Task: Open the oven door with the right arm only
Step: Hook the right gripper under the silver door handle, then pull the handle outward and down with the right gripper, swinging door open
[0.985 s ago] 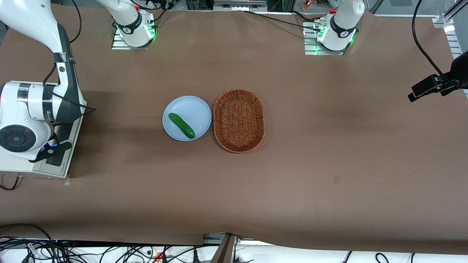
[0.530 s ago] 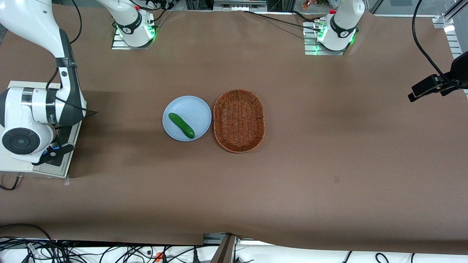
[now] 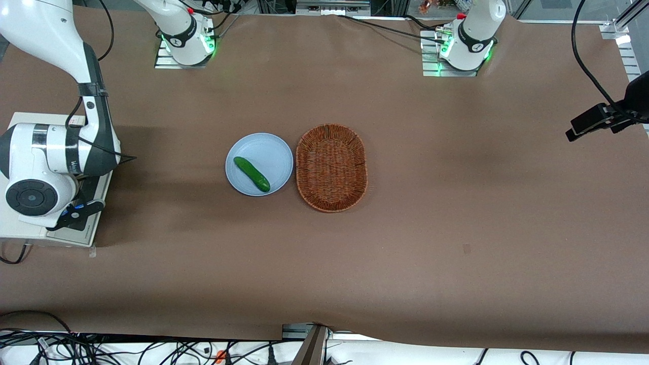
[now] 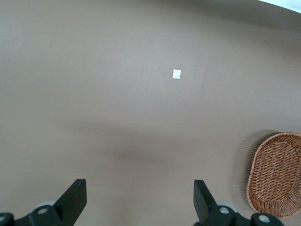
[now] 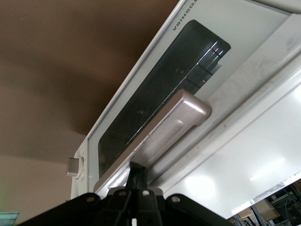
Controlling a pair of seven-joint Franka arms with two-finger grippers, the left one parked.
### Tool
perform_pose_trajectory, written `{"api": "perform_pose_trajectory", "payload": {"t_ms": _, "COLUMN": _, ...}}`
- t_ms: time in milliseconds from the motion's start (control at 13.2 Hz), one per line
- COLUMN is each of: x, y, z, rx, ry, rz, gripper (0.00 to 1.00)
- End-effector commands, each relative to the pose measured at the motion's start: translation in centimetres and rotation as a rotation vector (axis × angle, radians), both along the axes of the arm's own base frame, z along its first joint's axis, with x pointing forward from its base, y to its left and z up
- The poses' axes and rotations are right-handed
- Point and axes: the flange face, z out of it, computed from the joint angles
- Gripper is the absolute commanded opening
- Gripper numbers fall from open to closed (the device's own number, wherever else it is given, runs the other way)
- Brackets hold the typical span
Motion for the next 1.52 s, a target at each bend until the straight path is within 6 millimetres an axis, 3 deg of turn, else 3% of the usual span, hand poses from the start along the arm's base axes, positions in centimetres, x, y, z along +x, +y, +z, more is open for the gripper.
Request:
{"api": "perform_pose_trajectory", "payload": {"t_ms": 0, "x": 0.7, "y": 0.8, "z": -3.5, "rx": 0.056, "ry": -0.015, "rz": 0.003, "gripper": 0.00}}
{"api": "perform_pose_trajectory", "payload": {"t_ms": 1061, "x": 1.2, "y": 2.5, "z": -12.6, "rx": 0.177, "ry": -0.046, "rz": -0.062, "gripper": 0.00}}
{"api": "perform_pose_trajectory", "payload": {"t_ms": 1439, "x": 1.0, "y": 2.9, "z": -14.5, "rx": 0.216, "ry": -0.037, "rz": -0.093, "gripper": 0.00}}
